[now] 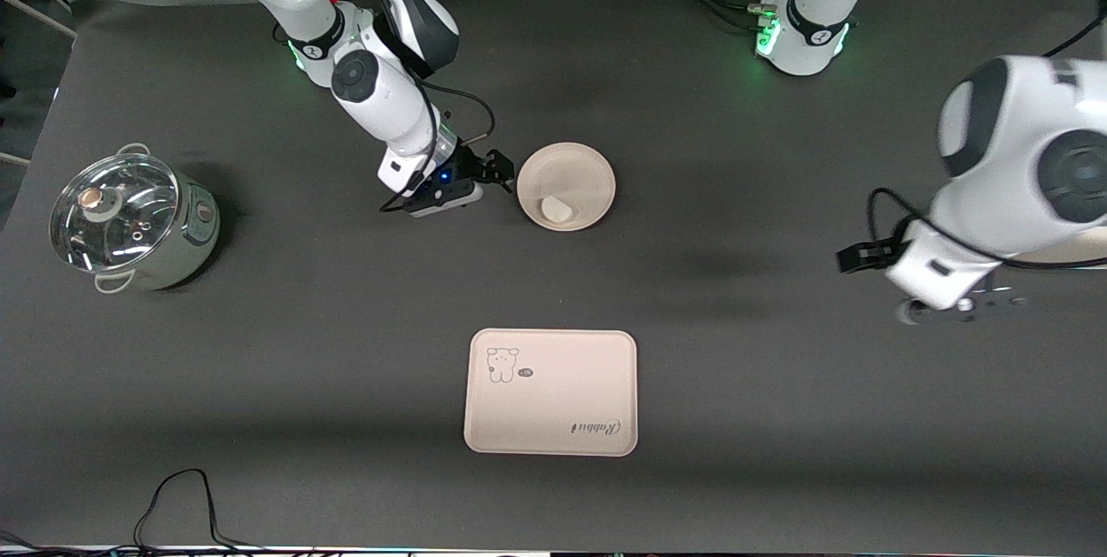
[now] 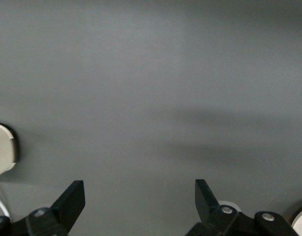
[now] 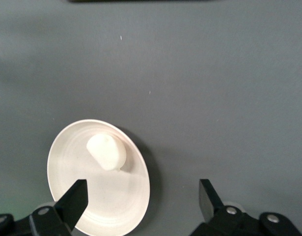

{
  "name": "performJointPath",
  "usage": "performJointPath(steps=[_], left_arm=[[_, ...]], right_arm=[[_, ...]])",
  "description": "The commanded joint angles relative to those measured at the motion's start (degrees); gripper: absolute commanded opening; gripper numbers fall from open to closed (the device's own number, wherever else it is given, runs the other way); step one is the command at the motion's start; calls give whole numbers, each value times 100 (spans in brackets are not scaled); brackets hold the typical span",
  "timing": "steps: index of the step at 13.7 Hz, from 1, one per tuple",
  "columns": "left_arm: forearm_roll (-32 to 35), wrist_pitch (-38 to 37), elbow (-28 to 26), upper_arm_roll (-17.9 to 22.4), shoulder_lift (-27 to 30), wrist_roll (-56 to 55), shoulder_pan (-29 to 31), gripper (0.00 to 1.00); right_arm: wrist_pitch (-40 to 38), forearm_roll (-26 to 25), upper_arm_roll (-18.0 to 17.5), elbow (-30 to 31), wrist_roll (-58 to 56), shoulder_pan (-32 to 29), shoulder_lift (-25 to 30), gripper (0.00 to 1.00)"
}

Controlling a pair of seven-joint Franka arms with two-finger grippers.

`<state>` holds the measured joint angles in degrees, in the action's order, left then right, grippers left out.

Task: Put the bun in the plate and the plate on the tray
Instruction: 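Release the bun onto the plate while the right gripper approaches the plate, then grasp the plate rim with the right gripper while the left gripper retracts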

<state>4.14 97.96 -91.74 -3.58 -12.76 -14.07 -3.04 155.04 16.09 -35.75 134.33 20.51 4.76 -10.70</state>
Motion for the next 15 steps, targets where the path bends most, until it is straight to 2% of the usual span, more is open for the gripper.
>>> performJointPath(steps=[1, 2, 3, 5, 7, 10, 12, 15], left_arm=[[-159, -548, -107, 1197, 650, 552, -705, 100], [-168, -689, -133, 1541, 800, 650, -864, 100], [-185, -769, -151, 1640, 923, 703, -891, 100], [-186, -683, -247, 1650, 1003, 721, -848, 100], [-186, -402, -597, 1650, 995, 800, -830, 100], [-168, -242, -705, 1650, 846, 791, -918, 100], [-168, -216, -653, 1632, 758, 712, -979, 100], [-168, -216, -573, 1369, 652, 765, -673, 100]], right_arm=[[220, 114, -152, 41, 182, 42, -335, 100], [298, 114, -152, 58, 182, 155, -467, 100], [395, 114, -152, 93, 190, 191, -590, 100], [667, 114, -143, 181, 208, 305, -775, 100], [904, 114, -143, 225, 208, 350, -951, 100], [1773, 114, -143, 427, 199, 455, -1346, 100], [1793, 114, -143, 436, 182, 464, -1382, 95], [1846, 114, -143, 445, 190, 534, -1470, 84]])
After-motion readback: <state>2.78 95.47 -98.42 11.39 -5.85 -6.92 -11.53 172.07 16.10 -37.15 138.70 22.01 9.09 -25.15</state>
